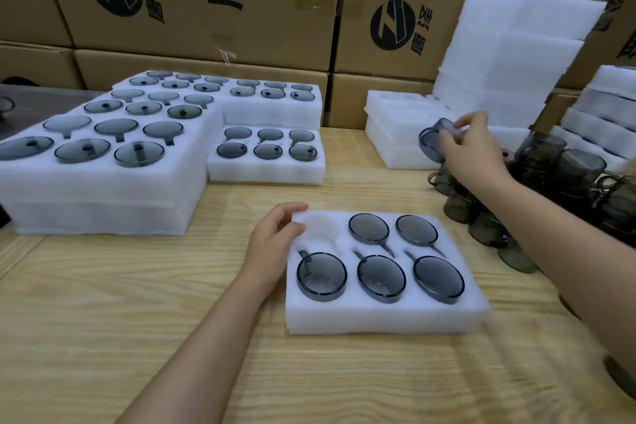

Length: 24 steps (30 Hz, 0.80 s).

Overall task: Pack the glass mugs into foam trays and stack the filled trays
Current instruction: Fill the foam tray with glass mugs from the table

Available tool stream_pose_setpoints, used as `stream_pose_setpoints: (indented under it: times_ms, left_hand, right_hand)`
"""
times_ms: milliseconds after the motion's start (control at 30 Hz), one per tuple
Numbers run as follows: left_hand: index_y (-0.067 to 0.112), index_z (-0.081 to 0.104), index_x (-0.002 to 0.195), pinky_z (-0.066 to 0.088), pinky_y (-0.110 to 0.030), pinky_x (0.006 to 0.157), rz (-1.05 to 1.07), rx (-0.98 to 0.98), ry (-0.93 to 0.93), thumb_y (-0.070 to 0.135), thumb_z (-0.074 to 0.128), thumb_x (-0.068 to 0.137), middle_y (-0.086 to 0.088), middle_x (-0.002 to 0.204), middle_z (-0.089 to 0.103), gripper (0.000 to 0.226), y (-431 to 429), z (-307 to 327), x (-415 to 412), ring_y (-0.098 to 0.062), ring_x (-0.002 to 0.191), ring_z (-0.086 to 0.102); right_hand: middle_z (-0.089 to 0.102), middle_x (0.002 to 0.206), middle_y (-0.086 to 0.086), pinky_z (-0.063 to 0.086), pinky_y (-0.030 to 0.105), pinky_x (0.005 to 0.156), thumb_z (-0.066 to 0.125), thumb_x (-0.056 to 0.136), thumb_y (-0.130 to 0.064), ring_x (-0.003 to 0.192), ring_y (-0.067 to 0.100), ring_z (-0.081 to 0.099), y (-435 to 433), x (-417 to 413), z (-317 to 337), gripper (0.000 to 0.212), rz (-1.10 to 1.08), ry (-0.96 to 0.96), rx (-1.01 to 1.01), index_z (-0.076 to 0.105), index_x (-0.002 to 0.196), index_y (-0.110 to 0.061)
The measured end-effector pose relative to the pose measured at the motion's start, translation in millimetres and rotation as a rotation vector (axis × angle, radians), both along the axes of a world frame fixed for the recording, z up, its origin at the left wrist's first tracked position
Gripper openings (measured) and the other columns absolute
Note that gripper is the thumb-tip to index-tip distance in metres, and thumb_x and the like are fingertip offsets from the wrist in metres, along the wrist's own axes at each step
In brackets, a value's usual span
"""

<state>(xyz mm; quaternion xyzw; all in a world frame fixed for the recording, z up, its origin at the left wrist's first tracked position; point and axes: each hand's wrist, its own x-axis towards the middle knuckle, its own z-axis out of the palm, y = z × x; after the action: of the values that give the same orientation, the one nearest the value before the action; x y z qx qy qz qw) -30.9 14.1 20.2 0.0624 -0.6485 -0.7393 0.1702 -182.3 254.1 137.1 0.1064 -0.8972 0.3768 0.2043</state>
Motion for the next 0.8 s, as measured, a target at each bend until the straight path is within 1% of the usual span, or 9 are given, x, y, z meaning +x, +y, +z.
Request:
stream_pose_setpoints:
  times_ms: [67,167,267,367,467,533,633,700,800]
  left_hand:
    - [0.025,0.069,0.096,0.045,-0.038,0.084,0.014,0.032,0.001,0.019,0.06,0.079,0.0,0.096,0.066,0.021,1.1,2.5,1.6,-0.021,0.091,0.058]
    - [0.025,0.067,0.103,0.046,-0.039,0.092,0.018,0.072,0.028,0.02,0.053,0.094,0.003,0.107,0.067,0.017,2.4,5.6,5.4,-0.022,0.104,0.06]
    - [0.026,0.061,0.118,0.045,-0.033,0.099,-0.025,0.01,0.113,0.041,0.048,0.09,0.006,0.124,0.063,0.035,5.9,10.0,12.0,-0.014,0.118,0.057]
    - [0.021,0.059,0.124,0.048,-0.027,0.096,-0.063,0.005,0.216,0.038,0.044,0.091,0.006,0.123,0.066,0.04,9.3,15.6,15.8,-0.011,0.118,0.058]
    - [0.024,0.06,0.115,0.045,-0.036,0.102,-0.006,-0.047,0.273,0.026,0.055,0.085,0.002,0.117,0.066,0.031,8.5,18.2,15.6,-0.018,0.117,0.059]
    - [0.026,0.06,0.112,0.047,-0.03,0.098,0.015,-0.092,0.277,0.023,0.061,0.081,0.005,0.112,0.067,0.031,8.0,17.7,15.3,-0.015,0.112,0.061]
    - [0.023,0.061,0.11,0.05,-0.019,0.084,0.007,-0.099,0.256,0.022,0.066,0.075,0.001,0.112,0.068,0.036,6.1,15.1,15.0,-0.009,0.11,0.062]
    - [0.021,0.061,0.107,0.052,-0.023,0.082,-0.004,-0.113,0.231,0.022,0.069,0.07,-0.003,0.113,0.067,0.038,4.1,12.4,13.7,-0.01,0.11,0.062]
    - [0.017,0.06,0.1,0.047,-0.032,0.084,-0.034,-0.108,0.187,0.019,0.069,0.067,-0.002,0.106,0.065,0.035,3.4,11.3,11.6,-0.016,0.105,0.059]
  right_hand:
    - [0.06,0.079,0.004,0.044,0.034,0.057,0.046,0.094,-0.042,0.068,0.025,0.06,-20.9,25.7,4.0,0.019,0.117,-0.047,-0.12,0.042,0.099,-0.024]
    - [0.064,0.083,0.0,0.047,0.026,0.053,0.053,0.089,-0.048,0.061,0.014,0.06,-53.3,65.7,4.4,0.02,0.305,-0.144,-0.179,0.053,0.082,-0.029]
    - [0.064,0.072,-0.007,0.047,0.023,0.054,0.056,0.088,-0.047,0.054,0.007,0.057,-81.9,97.3,-2.9,0.024,0.444,-0.177,-0.094,0.058,0.076,-0.027]
    - [0.063,0.069,-0.005,0.049,0.031,0.062,0.06,0.085,-0.048,0.06,0.01,0.056,-100.2,113.8,-11.1,0.03,0.505,-0.188,-0.035,0.058,0.074,-0.021]
    - [0.063,0.071,-0.002,0.044,0.02,0.06,0.063,0.083,-0.048,0.062,0.005,0.053,-103.9,114.8,-15.6,0.033,0.51,-0.145,0.012,0.057,0.079,-0.015]
    - [0.06,0.073,-0.006,0.039,0.014,0.055,0.065,0.081,-0.047,0.06,-0.001,0.05,-101.5,111.4,-16.9,0.031,0.489,-0.104,0.034,0.056,0.085,-0.018]
    - [0.051,0.094,-0.007,0.035,0.013,0.063,0.066,0.081,-0.043,0.075,-0.002,0.044,-97.6,105.5,-19.4,0.038,0.526,-0.045,0.108,0.053,0.111,-0.023]
    - [0.046,0.112,-0.011,0.032,0.01,0.071,0.065,0.081,-0.043,0.084,-0.001,0.043,-94.9,100.0,-22.5,0.056,0.549,-0.082,0.162,0.048,0.13,-0.023]
    - [0.056,0.11,-0.013,0.034,0.002,0.062,0.064,0.081,-0.043,0.069,-0.013,0.05,-92.0,94.8,-27.4,0.053,0.584,-0.168,0.216,0.053,0.129,-0.023]
